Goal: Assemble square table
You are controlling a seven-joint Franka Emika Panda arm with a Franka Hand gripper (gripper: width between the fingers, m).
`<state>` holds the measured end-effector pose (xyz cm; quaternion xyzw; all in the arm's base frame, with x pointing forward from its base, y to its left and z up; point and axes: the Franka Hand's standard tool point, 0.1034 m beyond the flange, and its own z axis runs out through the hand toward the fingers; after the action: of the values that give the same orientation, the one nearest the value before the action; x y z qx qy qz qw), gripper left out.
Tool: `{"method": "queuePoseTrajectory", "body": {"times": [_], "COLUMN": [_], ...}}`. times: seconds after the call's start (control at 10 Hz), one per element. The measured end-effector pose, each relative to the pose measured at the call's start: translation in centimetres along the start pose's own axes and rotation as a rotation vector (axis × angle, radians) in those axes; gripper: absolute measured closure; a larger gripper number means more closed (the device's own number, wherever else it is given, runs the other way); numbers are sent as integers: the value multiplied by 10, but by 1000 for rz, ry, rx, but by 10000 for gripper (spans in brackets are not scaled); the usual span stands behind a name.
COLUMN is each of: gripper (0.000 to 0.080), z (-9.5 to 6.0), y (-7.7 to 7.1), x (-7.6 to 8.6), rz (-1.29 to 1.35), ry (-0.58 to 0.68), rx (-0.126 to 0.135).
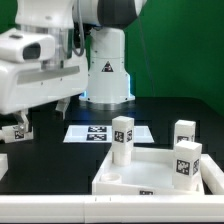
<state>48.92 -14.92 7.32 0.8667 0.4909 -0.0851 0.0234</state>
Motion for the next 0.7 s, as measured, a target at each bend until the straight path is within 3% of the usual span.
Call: {"method": "queuePoseTrajectory", "body": {"times": [0.2,0.3,0.7], "gripper": [150,150,150], "z": [21,23,26], "y": [-31,-37,-38], "x": [-31,-36,-41], "rz": [-156,-203,-227], "ry": [-64,-62,-64], "rx": [46,49,52]}}
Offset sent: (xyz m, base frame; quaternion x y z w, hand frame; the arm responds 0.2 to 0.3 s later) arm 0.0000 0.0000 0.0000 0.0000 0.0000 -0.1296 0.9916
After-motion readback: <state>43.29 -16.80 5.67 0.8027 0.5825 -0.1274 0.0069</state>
